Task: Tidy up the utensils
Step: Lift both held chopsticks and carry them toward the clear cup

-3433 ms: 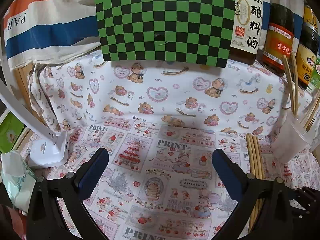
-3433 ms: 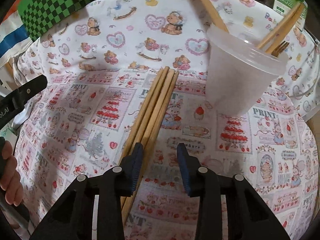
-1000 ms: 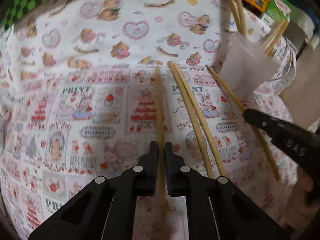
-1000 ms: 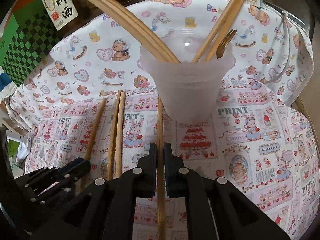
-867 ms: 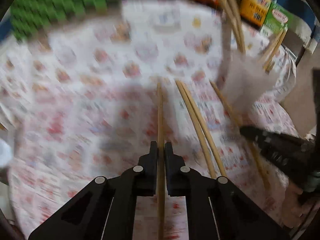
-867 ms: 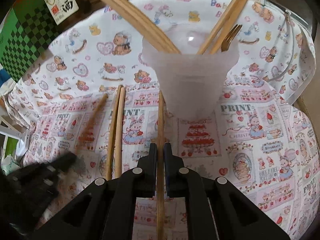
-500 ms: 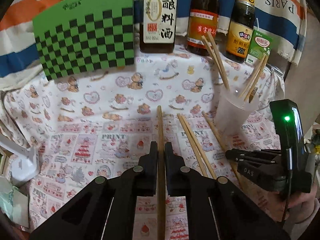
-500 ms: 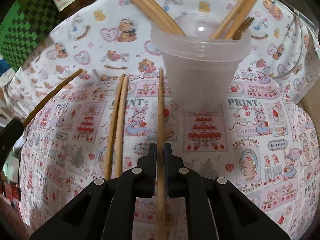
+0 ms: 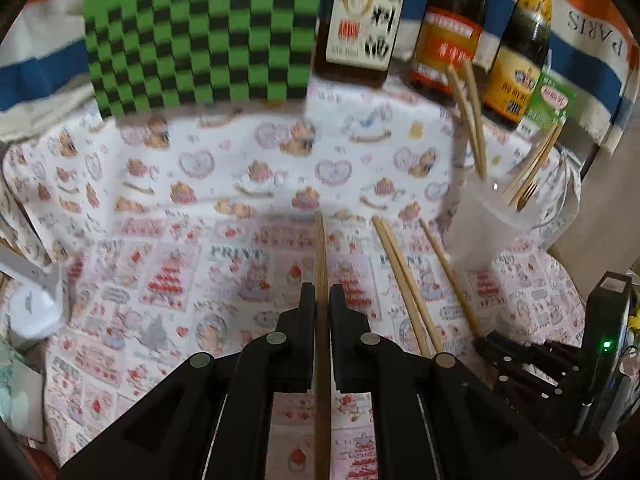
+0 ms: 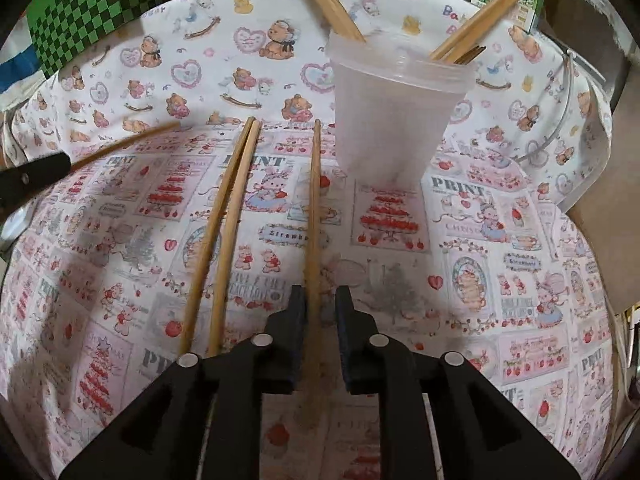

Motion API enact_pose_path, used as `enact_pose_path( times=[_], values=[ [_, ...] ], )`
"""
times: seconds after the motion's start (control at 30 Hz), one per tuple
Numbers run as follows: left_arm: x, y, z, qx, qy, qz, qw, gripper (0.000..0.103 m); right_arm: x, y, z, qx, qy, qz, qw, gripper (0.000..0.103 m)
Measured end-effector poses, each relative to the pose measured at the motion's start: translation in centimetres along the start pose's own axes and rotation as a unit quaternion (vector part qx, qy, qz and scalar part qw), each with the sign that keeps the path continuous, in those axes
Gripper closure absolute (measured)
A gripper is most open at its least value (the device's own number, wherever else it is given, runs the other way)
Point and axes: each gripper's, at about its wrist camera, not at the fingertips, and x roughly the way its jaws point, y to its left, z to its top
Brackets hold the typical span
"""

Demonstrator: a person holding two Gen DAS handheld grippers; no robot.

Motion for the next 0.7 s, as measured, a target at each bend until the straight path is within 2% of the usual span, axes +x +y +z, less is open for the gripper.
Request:
enact_pose_path(
  times=[0.1, 0.2, 0.33, 0.47, 0.63, 0.7],
  values=[
    [-0.8, 0.4, 0.4, -0.001, -0.016, 0.001, 0.9999, 0.097, -1.0, -0.8, 0.3, 0.015, -0.026, 0.017, 0.999, 0.095],
    [-0.6, 0.8, 0.6, -0.003, -0.007, -0.003, 1.0000, 0.097, -2.8, -1.3, 0.4, 0.024, -0.067, 0.028, 0.997, 0.095],
    [0.7, 1.1, 0.5, -0.010, 0.031, 0.008, 0.9994, 0.097, -5.0, -2.1, 0.5, 0.059, -0.131, 0.042, 0.989, 0.095],
    [2.0, 1.5, 0.1, -0.033, 0.061, -0.005, 0.9976, 0.097, -7.4, -3.1, 0.4, 0.086, -0.195, 0.064, 0.975, 0.095],
    [-0.7, 0.6, 0.4, -0.007, -0.009, 0.005, 0.9999, 0.097, -10.6, -3.0, -0.3, 0.074, -0.279, 0.082, 0.954, 0.095],
    [-2.1, 0.3, 0.5, -0.001, -0.037, -0.002, 0.9993, 0.097, -11.5, -2.8, -0.7, 0.069, -0.304, 0.088, 0.946, 0.095]
  ],
)
